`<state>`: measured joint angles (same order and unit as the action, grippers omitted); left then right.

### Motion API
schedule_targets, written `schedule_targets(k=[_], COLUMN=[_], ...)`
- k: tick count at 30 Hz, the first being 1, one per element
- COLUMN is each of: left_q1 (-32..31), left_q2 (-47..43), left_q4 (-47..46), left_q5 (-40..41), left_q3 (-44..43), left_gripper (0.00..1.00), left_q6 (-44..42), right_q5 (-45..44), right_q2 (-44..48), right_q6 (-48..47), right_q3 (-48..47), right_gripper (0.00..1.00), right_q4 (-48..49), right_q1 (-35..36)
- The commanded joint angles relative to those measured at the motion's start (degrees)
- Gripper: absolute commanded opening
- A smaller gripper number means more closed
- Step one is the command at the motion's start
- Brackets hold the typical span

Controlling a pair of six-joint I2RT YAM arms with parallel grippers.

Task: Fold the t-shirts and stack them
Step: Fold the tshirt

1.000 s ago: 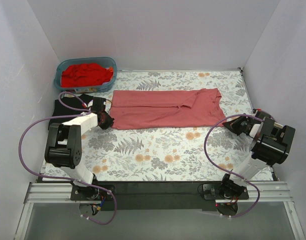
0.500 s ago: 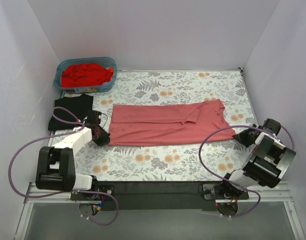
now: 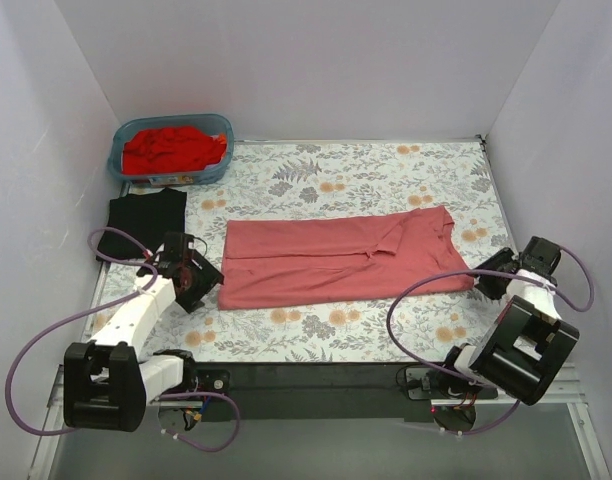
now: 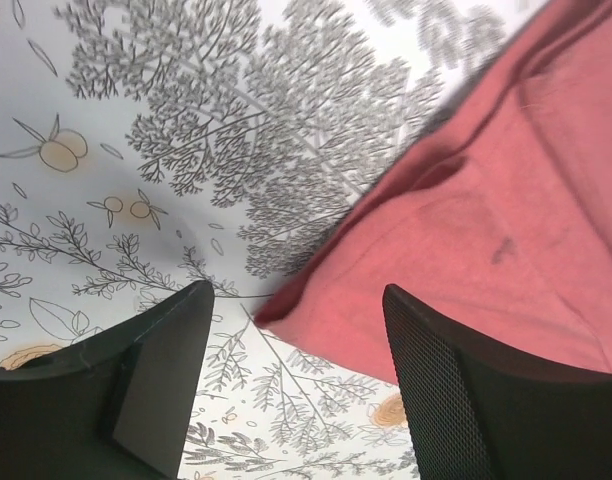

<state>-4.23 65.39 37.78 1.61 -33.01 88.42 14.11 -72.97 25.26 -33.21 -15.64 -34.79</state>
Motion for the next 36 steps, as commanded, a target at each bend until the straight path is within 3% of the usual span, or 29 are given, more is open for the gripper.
schedule_targets(k=[1, 4, 9, 12, 17, 22, 26, 36], left_q1=[0.36, 0.27, -0.08, -0.17, -1.39, -2.89, -3.42, -4.03], left_q2=[-4.65, -8.15, -10.80, -11.77, -12.56, -11.95, -10.11, -9.40], left_q4=[2.21, 3.00, -0.77, -5.69, -9.91, -13.17, -14.66, -14.93], left_q5=[4.27, 7.09, 3.07, 0.77, 3.14, 2.88, 3.32, 5.42], left_q3=[-4.86, -7.85, -8.39, -5.93, -1.97, 1.46, 1.20, 0.67], left_gripper=[0.68, 0.68, 0.68, 0.68, 0.68, 0.68, 0.68, 0.67], left_q6=[-3.07, -5.45, -10.63, -13.70, -15.12, -15.56, -15.30, -15.47], right_q5=[-1.01, -0.58, 5.13, 12.07, 11.91, 9.63, 6.20, 1.80], right_q2=[4.14, 7.04, 9.77, 8.55, 3.72, -1.11, -4.37, -9.91], right_q6=[-0.73, -1.78, -1.62, 2.07, 8.92, 17.79, 20.27, 22.64], right_q3=[-4.31, -6.69, -6.70, -4.41, -1.08, 1.48, 1.13, 2.19], right_gripper=[0.50, 0.51, 0.51, 0.51, 0.49, 0.49, 0.50, 0.50], right_q4=[-1.50, -1.41, 3.94, 10.26, 18.68, 24.69, 26.36, 29.44], right_q1=[2.79, 5.95, 15.35, 20.43, 28.27, 31.35, 34.52, 34.70])
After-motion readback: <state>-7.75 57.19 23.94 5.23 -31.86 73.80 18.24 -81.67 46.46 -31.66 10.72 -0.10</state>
